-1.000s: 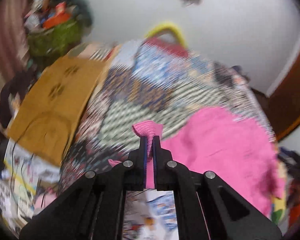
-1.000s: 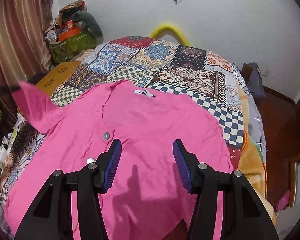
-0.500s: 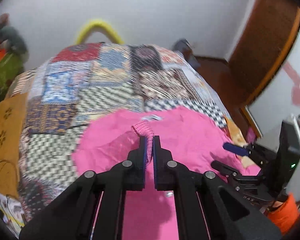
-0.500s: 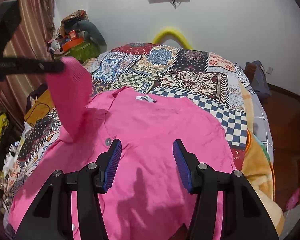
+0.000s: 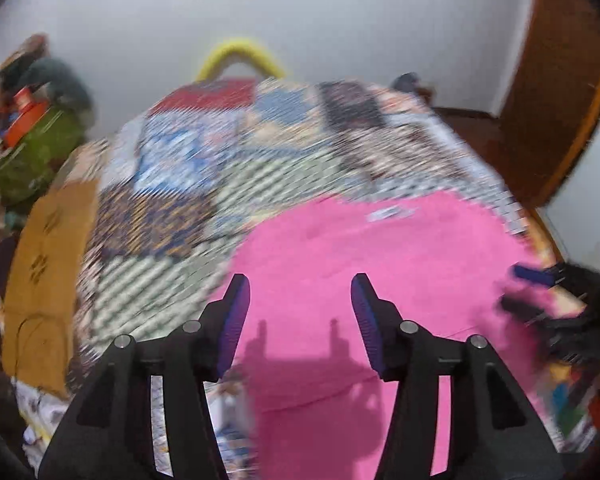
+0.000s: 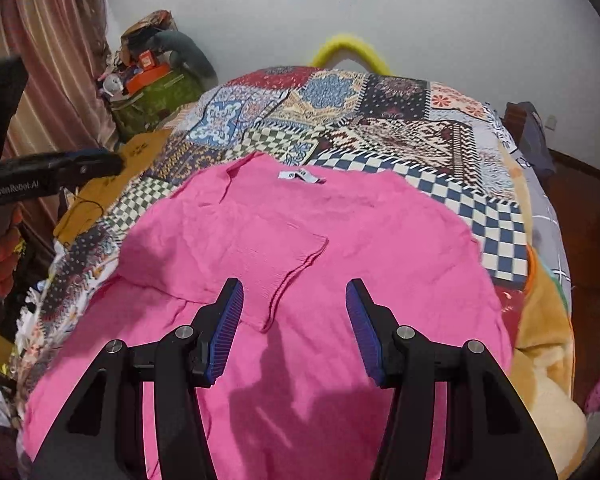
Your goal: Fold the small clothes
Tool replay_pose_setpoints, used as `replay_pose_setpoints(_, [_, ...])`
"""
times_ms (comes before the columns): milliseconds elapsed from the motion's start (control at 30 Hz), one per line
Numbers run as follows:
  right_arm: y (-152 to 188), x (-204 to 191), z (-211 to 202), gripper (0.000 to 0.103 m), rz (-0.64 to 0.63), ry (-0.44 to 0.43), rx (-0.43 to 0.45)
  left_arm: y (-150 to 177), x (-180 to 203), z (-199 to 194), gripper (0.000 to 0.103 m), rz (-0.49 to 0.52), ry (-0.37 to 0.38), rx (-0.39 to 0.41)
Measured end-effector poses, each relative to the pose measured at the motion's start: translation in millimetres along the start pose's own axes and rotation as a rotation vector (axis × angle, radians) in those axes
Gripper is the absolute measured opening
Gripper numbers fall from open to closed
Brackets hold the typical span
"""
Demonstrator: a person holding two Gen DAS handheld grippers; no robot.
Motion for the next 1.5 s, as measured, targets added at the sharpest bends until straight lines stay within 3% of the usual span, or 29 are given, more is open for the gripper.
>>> replay_pose_setpoints(100, [-2.5,0.8,16.9,0.049,-0.008,0.017,-0.02,29.2,-38.2,32.4,0.052,-0.057,-0.043,-0.075])
replay_pose_setpoints(233, [-8.5,7.7,35.7,0.049,0.017,0.019,-0.037,63.7,-62.0,71.0,0.052,-0.113,-0.033,-0.171])
replay_pose_setpoints(400, [-16.5,11.0,52.7,0.037,0.059,-0.016,-0.035,71.6,-59.9,95.2,0.051,-0.181,0.048,-0.181])
replay_pose_setpoints(433, [-17.2,9.9,54.5,0.03,0.056,-0.013,-0.035,69.4,-58.2,96.0,0.047,-0.191,0.065,-0.175])
replay_pose_setpoints(467, [-18.5,8.9,56.9,0.02,0.049,-0.008,-0.036,66.1,-55.2,96.7,0.036,-0.204,0.093,-0.17])
replay_pose_setpoints(533, [-20.7,7.4,60.0,0.013,0.039,-0.002,-0.037,59.8,-48.9,99.4,0.019,-0.216,0.138,-0.17])
replay_pose_setpoints(567, [-21.3,5.9,59.7,0.009,0.033,-0.005,-0.036,57.4,-46.0,100.0,0.018,-0.214,0.132,-0.164])
replay_pose_setpoints(667, [-22.8,1.7,57.4,0.007,-0.005,0.018,-0.034,54.7,-40.4,97.0,0.004,-0.179,0.104,-0.141])
replay_pose_setpoints(733, [-25.6,2.6,54.6,0.007,-0.015,0.041,-0.02,55.4,-40.7,92.5,0.0,-0.155,0.066,-0.114])
replay_pose_setpoints(867, [-26.3,10.8,45.2,0.006,0.006,0.078,0.006,67.2,-52.0,93.0,0.0,-0.126,-0.05,-0.116])
replay_pose_setpoints(1033, [-20.7,11.5,47.5,0.009,0.021,0.078,-0.049,78.2,-68.2,87.6,0.0,-0.145,-0.028,-0.139])
replay_pose_setpoints(1100, [-21.9,10.0,37.9,0.014,0.037,0.073,-0.047,75.3,-71.0,73.5,0.0,-0.156,-0.011,-0.119])
replay_pose_setpoints(1233, [-26.4,5.2,0.7,0.035,0.077,0.056,0.014,62.5,-65.3,33.5,0.001,-0.13,-0.005,-0.057])
replay_pose_setpoints(1300, [-26.8,1.3,-22.4,0.038,0.068,0.07,0.045,57.6,-58.4,9.0,0.004,-0.117,0.011,-0.029])
replay_pose_setpoints(1400, [-22.2,-0.6,-57.1,0.046,0.054,0.098,0.084,53.4,-47.4,-19.2,0.019,-0.123,0.059,-0.004])
replay_pose_setpoints(1467, [-14.8,0.5,-82.8,0.048,0.035,0.13,0.103,51.6,-38.9,-37.3,0.042,-0.121,0.077,0.018])
replay_pose_setpoints(1500, [-10.9,2.4,-92.6,0.048,0.032,0.143,0.11,52.3,-34.0,-46.0,0.048,-0.116,0.079,0.032])
Point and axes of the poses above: each gripper's, at about its wrist camera, not at the fingertips, and z roughly the way its jaws point, x to its right, y to its underside, the point moved 4 cm from there along z, roughly the way its jaws point, and after that the axes turned 8 degrees about -y, right-handed, at the moved point
